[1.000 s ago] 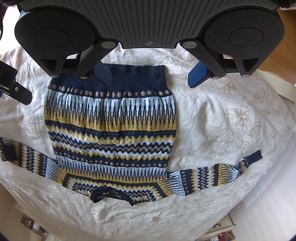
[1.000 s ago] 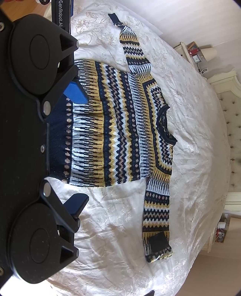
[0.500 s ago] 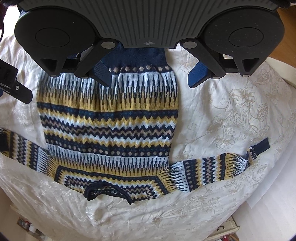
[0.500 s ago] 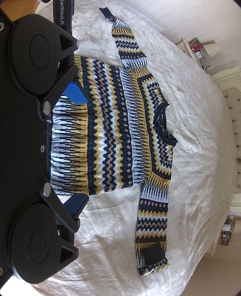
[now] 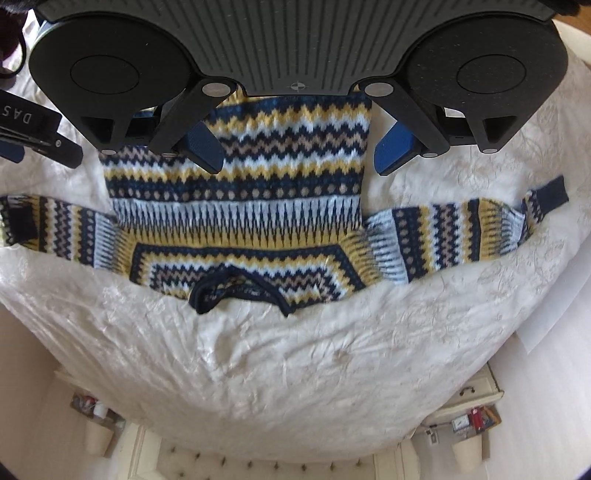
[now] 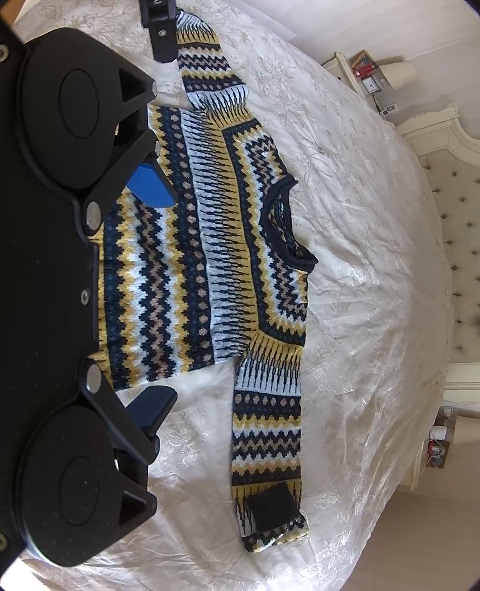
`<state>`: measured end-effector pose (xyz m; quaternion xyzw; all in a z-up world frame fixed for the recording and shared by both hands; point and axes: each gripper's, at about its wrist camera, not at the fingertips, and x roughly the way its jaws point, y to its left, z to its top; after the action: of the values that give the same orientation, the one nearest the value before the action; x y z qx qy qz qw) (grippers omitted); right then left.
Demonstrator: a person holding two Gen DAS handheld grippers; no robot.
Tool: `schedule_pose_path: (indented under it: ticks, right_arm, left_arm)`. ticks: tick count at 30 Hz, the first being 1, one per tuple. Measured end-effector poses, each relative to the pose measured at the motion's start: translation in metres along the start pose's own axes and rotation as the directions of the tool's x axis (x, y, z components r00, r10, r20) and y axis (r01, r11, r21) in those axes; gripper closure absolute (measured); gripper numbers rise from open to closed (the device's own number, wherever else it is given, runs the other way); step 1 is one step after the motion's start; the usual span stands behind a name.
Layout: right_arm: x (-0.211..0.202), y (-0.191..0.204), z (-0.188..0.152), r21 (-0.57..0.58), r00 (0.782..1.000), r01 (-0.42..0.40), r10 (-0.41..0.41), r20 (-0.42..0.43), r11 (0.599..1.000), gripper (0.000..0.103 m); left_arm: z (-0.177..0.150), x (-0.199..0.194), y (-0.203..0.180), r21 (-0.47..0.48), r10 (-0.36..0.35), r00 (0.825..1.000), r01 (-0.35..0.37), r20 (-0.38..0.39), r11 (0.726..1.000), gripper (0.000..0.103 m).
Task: Fold small clothes
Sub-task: 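Grasp the navy cuff of the sleeve with the right gripper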
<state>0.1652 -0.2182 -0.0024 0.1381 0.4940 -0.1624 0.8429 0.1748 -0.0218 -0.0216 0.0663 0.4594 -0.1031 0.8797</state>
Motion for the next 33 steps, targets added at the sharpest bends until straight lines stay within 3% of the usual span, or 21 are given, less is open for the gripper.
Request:
schedule_pose_path:
  ticks: [6,11,13,15,18,22,29,33]
  right_arm:
    - [0.009,-0.012,0.005,0.013,0.99,0.12,-0.121,0.065,0.993,0.001]
    - [0.022,-0.029,0.008,-0.044,0.958,0.272,-0.267,0.106,0.961,0.002]
    - [0.03,-0.038,0.012,-0.084,0.941,0.329,-0.32,0.108,0.941,0.014]
    - [0.04,-0.052,0.018,-0.108,0.933,0.356,-0.347,0.092,0.928,0.019]
    - [0.058,-0.078,0.029,-0.115,0.929,0.37,-0.363,0.074,0.922,0.021]
    - [0.086,-0.113,0.045,-0.155,0.924,0.382,-0.377,0.061,0.911,0.034]
    - [0.132,-0.164,0.07,-0.209,0.903,0.429,-0.422,0.08,0.879,0.034]
    - [0.158,-0.184,0.074,-0.258,0.904,0.425,-0.419,0.081,0.868,0.036]
  left_arm:
    - [0.02,0.011,0.001,0.036,-0.092,0.988,0.088,0.121,0.995,0.014]
    - [0.026,0.026,-0.002,0.035,-0.147,0.981,0.144,0.124,0.989,0.014]
    - [0.023,0.031,-0.004,0.024,-0.15,0.982,0.148,0.118,0.989,0.014]
    - [0.019,0.036,-0.007,0.011,-0.154,0.982,0.154,0.104,0.988,0.014]
    - [0.014,0.041,-0.012,-0.02,-0.141,0.989,0.142,0.051,0.99,0.014]
    - [0.004,0.042,-0.015,-0.107,-0.097,0.995,0.095,-0.018,0.99,0.014]
    - [-0.01,0.048,-0.035,-0.206,-0.03,0.993,0.005,-0.117,0.979,0.015]
    - [-0.014,0.049,-0.051,-0.232,-0.003,0.99,-0.03,-0.14,0.972,0.015]
